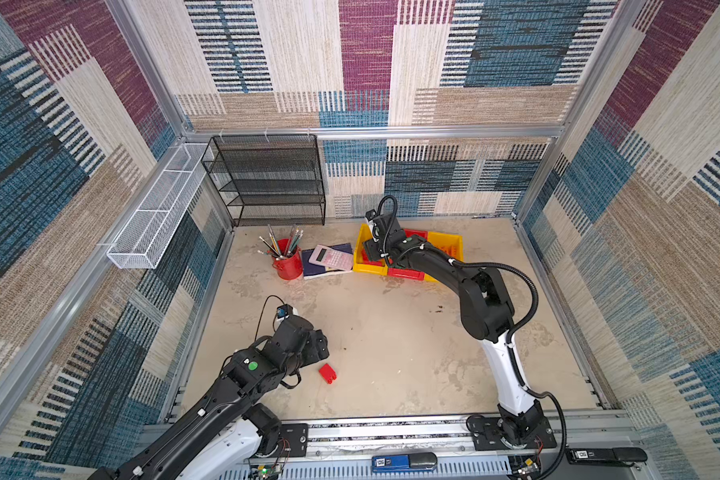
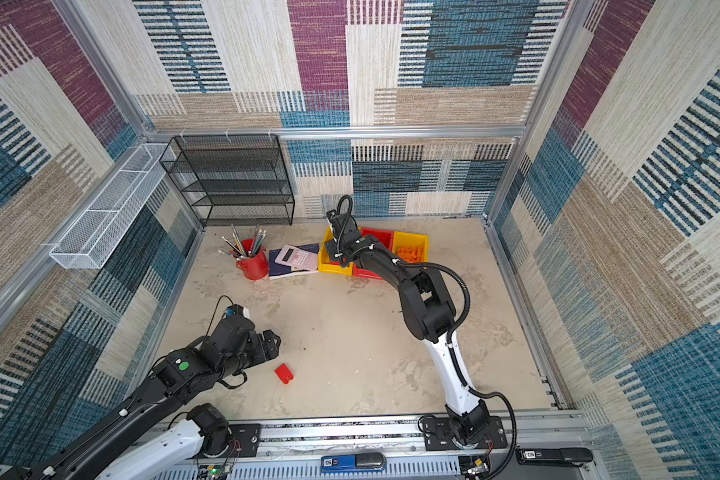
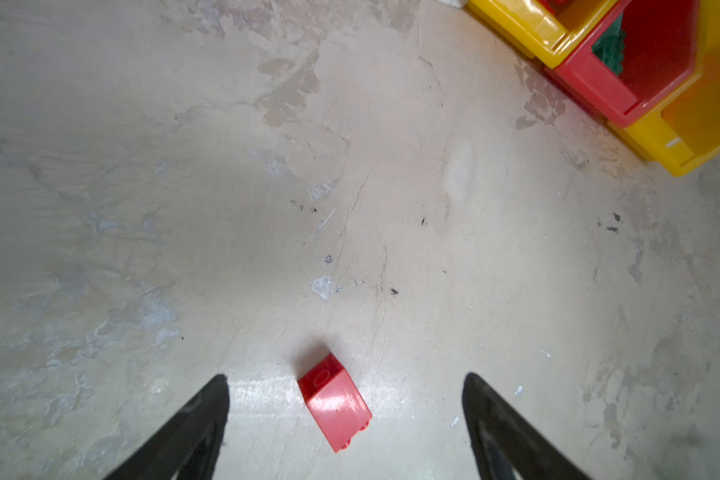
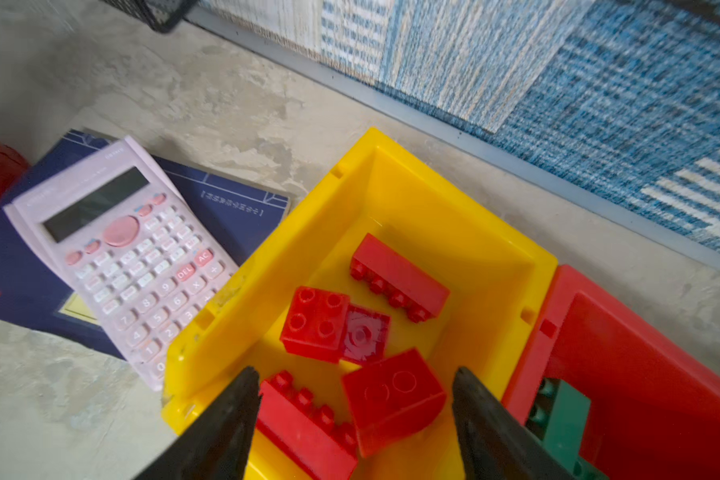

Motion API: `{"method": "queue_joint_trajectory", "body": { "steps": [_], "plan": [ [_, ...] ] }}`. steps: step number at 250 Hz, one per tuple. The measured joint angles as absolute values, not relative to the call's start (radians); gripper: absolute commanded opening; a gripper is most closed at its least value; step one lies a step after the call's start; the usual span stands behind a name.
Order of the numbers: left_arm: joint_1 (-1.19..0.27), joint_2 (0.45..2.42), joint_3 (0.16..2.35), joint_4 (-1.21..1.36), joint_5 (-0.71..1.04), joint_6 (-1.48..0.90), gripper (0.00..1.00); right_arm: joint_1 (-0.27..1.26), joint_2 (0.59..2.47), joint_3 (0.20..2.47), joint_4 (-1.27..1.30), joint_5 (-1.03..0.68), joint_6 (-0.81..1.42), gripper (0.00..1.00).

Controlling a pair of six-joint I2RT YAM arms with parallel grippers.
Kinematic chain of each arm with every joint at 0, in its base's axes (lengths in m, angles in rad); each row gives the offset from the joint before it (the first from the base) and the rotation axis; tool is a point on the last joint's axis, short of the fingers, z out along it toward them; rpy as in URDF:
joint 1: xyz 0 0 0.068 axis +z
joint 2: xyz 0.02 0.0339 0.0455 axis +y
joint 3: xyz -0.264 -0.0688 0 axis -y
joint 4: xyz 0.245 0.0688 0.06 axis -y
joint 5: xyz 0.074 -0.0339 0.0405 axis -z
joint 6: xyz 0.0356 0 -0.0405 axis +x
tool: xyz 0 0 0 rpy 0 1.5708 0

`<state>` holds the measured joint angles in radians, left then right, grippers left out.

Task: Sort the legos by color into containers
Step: 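Carry the red brick into the red-brick bin with the right gripper while the left approaches, then grasp the red 2x2 brick with the left gripper while the right draws back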

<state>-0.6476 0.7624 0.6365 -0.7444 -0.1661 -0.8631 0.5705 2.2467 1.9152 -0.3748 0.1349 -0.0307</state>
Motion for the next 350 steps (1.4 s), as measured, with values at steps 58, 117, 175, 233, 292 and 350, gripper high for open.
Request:
{"method": "queue_joint_trajectory", "body": {
  "steps": [58, 117, 175, 233, 292, 350],
  "plan": [
    [-0.693, 0.721, 0.594, -0.777, -0.098, -0.95, 0.84, 0.604, 1.895, 1.607, -0.312, 0.131, 0.016, 1.0],
    [-0.8, 0.687, 0.524, -0.805, -0.104, -1.097, 0.83, 0.649, 1.555, 1.227, -0.263, 0.123, 0.109, 1.0],
    [-0.857, 0.795, 0.488, -0.756, -0.112, -1.164, 0.81, 0.66, 1.354, 1.027, -0.251, 0.105, 0.157, 1.0],
    [-0.869, 0.96, 0.524, -0.677, -0.126, -1.179, 0.81, 0.66, 1.257, 0.941, -0.245, 0.097, 0.162, 1.0],
    [-0.869, 1.119, 0.598, -0.628, -0.125, -1.177, 0.76, 0.66, 1.206, 0.891, -0.221, 0.071, 0.178, 1.0],
    [-0.869, 1.241, 0.653, -0.591, -0.119, -1.151, 0.69, 0.66, 1.191, 0.876, -0.215, 0.054, 0.178, 1.0]
  ]
}}
